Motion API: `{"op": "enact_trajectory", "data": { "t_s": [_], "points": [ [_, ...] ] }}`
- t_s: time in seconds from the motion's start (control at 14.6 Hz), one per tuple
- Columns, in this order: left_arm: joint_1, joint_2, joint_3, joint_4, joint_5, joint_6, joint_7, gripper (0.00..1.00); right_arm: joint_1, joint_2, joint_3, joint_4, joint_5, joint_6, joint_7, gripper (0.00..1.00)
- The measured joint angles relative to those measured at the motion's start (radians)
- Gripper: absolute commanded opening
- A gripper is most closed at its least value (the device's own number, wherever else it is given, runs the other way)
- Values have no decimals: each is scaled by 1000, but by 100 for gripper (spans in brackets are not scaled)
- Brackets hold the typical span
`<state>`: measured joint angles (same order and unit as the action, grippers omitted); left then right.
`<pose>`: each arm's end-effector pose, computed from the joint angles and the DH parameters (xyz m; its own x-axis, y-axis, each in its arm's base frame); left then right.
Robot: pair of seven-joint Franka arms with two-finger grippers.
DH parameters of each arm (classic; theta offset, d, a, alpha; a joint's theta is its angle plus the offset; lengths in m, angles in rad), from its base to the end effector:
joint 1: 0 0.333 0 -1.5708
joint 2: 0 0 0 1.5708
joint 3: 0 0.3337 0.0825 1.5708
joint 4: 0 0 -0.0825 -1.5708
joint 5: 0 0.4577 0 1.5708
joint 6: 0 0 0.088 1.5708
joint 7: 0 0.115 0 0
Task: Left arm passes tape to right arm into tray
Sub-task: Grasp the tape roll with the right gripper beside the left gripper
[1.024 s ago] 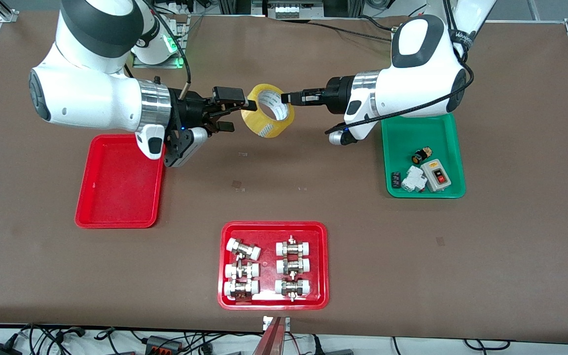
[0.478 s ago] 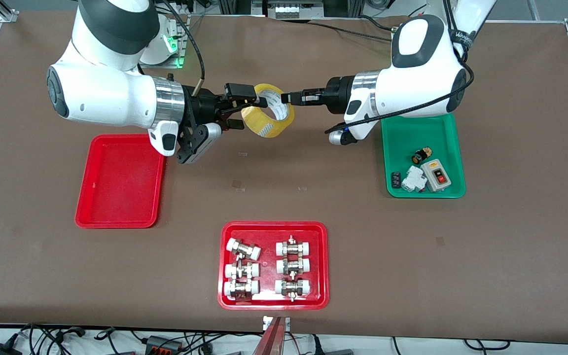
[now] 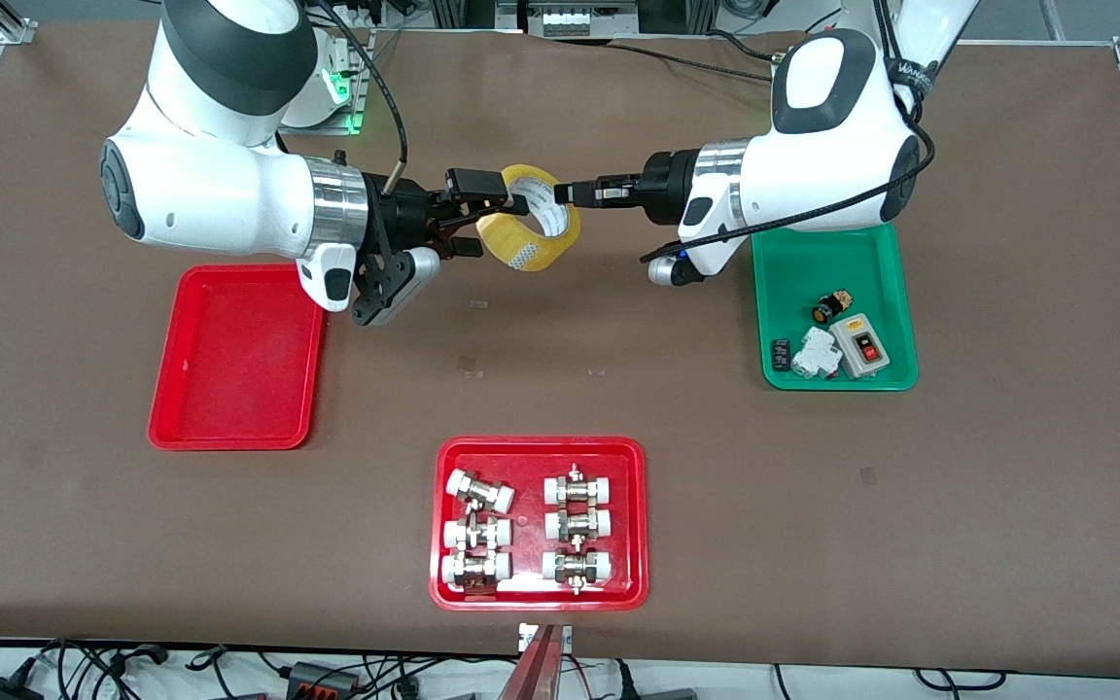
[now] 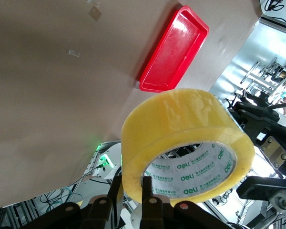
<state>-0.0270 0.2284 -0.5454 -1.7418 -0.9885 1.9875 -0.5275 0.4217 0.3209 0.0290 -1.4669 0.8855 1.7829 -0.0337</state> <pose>0.5774 -0.4110 0.4815 0.8246 0.0804 -0.5599 0.4944 -0.5832 0.6445 0.6386 0.3866 0.5246 0.9516 0.3022 -0.0560 0.1539 -0.6264 -0.7642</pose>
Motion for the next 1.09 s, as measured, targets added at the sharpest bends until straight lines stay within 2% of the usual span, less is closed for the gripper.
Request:
{"op": "enact_trajectory", "data": {
  "t_s": [0.2, 0.34, 0.48, 0.55, 0.68, 1.02, 1.09],
  "points": [
    [0, 0, 0, 0, 0, 0, 1, 0, 0, 0, 0, 0, 0, -2, 0, 96],
    [0, 0, 1, 0, 0, 0, 1, 0, 0, 0, 0, 0, 0, -2, 0, 86],
    [0, 0, 1, 0, 0, 0, 2, 0, 0, 0, 0, 0, 0, -2, 0, 67],
    [0, 0, 1, 0, 0, 0, 2, 0, 0, 0, 0, 0, 0, -2, 0, 52],
    [0, 0, 1, 0, 0, 0, 2, 0, 0, -1, 0, 0, 1, -2, 0, 46],
    [0, 0, 1, 1, 0, 0, 2, 0, 0, -2, 0, 1, 4, -2, 0, 45],
    [0, 0, 1, 1, 0, 0, 2, 8, 0, -2, 0, 1, 4, -2, 0, 45]
  ]
}}
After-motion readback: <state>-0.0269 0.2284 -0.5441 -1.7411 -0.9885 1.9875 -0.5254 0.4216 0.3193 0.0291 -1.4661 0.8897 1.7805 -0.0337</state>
